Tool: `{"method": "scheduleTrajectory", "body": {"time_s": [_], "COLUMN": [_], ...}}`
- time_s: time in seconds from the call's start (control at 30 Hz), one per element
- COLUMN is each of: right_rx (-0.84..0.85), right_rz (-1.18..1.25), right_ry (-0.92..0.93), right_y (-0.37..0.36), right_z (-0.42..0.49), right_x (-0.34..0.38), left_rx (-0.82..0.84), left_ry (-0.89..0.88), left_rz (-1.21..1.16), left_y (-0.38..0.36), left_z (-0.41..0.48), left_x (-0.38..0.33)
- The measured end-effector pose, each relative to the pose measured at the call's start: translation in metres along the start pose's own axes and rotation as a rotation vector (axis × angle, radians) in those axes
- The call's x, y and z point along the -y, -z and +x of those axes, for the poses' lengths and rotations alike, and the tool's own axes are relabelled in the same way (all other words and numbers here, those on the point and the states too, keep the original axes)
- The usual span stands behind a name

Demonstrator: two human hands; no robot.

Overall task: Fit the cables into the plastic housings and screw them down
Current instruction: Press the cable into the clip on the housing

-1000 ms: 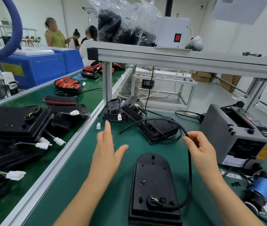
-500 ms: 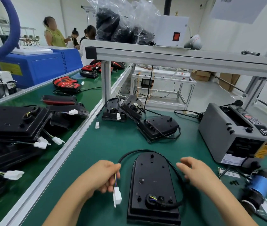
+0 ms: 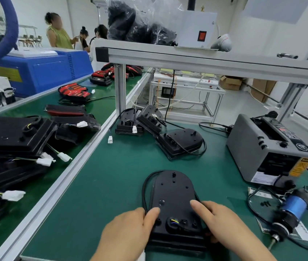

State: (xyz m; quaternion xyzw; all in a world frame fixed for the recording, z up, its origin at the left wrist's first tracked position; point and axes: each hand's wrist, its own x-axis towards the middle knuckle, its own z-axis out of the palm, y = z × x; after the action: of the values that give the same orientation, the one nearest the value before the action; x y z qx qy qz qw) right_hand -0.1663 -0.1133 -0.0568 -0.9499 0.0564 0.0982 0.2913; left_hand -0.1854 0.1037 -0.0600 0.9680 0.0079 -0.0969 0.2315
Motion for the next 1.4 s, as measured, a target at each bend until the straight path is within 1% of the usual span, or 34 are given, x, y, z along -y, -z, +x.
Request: {"method": "scheduleTrajectory", "body": {"time_s": [0.07, 0.13, 0.23, 0.27, 0.33, 0.4, 0.47, 0.53, 0.6, 0.67, 0.77, 0.87, 0.97, 1.1, 1.2, 1.3, 1.4], "right_rx": [0.004, 0.013, -0.005, -0.030, -0.086, -0.105, -0.094, -0.088, -0.091, -0.083, -0.041, -0.066, -0.109, -0.204, -0.269, -0.274, -0.295], "right_rz": [-0.001, 0.062, 0.331, 0.424, 0.533, 0.530, 0.487, 0.460, 0.442, 0.488, 0.651, 0.798, 0.815, 0.746, 0.717, 0.653, 0.651], "right_ry": [0.022, 0.038, 0.050, 0.063, 0.113, 0.162, 0.186, 0.201, 0.209, 0.205, 0.217, 0.185, 0.166, 0.142, 0.140, 0.165, 0.193], "right_y": [-0.001, -0.003, -0.003, -0.002, 0.002, 0.006, 0.011, 0.013, 0.012, 0.012, 0.013, 0.010, 0.000, -0.018, -0.024, -0.029, -0.031], "right_z": [0.000, 0.002, 0.008, 0.009, 0.011, 0.015, 0.020, 0.027, 0.034, 0.041, 0.050, 0.057, 0.062, 0.065, 0.066, 0.067, 0.066], "right_x": [0.003, 0.003, 0.004, 0.006, 0.012, 0.017, 0.022, 0.025, 0.028, 0.033, 0.042, 0.044, 0.034, 0.009, 0.000, -0.001, -0.001], "left_rx": [0.052, 0.074, 0.101, 0.115, 0.157, 0.244, 0.308, 0.356, 0.351, 0.279, 0.141, -0.014, -0.147, -0.310, -0.459, -0.591, -0.685], "left_ry": [0.006, 0.005, -0.018, -0.024, -0.022, 0.005, 0.055, 0.102, 0.104, 0.100, 0.075, -0.021, -0.071, -0.103, -0.075, -0.009, 0.168], "left_rz": [-0.031, -0.068, -0.231, -0.336, -0.688, -1.044, -1.306, -1.416, -1.459, -1.528, -1.657, -1.644, -1.680, -1.683, -1.689, -1.672, -1.579], "left_y": [-0.002, -0.001, 0.002, 0.001, -0.004, -0.007, -0.006, -0.004, -0.004, -0.005, 0.001, 0.023, 0.063, 0.120, 0.153, 0.176, 0.195], "left_z": [-0.003, -0.005, -0.005, -0.004, 0.000, 0.004, 0.009, 0.012, 0.013, 0.013, 0.015, 0.026, 0.049, 0.089, 0.119, 0.148, 0.180], "left_x": [-0.005, -0.006, -0.006, -0.005, -0.004, -0.003, -0.001, 0.000, -0.002, -0.003, -0.005, -0.006, -0.006, -0.002, 0.007, 0.018, 0.039]}}
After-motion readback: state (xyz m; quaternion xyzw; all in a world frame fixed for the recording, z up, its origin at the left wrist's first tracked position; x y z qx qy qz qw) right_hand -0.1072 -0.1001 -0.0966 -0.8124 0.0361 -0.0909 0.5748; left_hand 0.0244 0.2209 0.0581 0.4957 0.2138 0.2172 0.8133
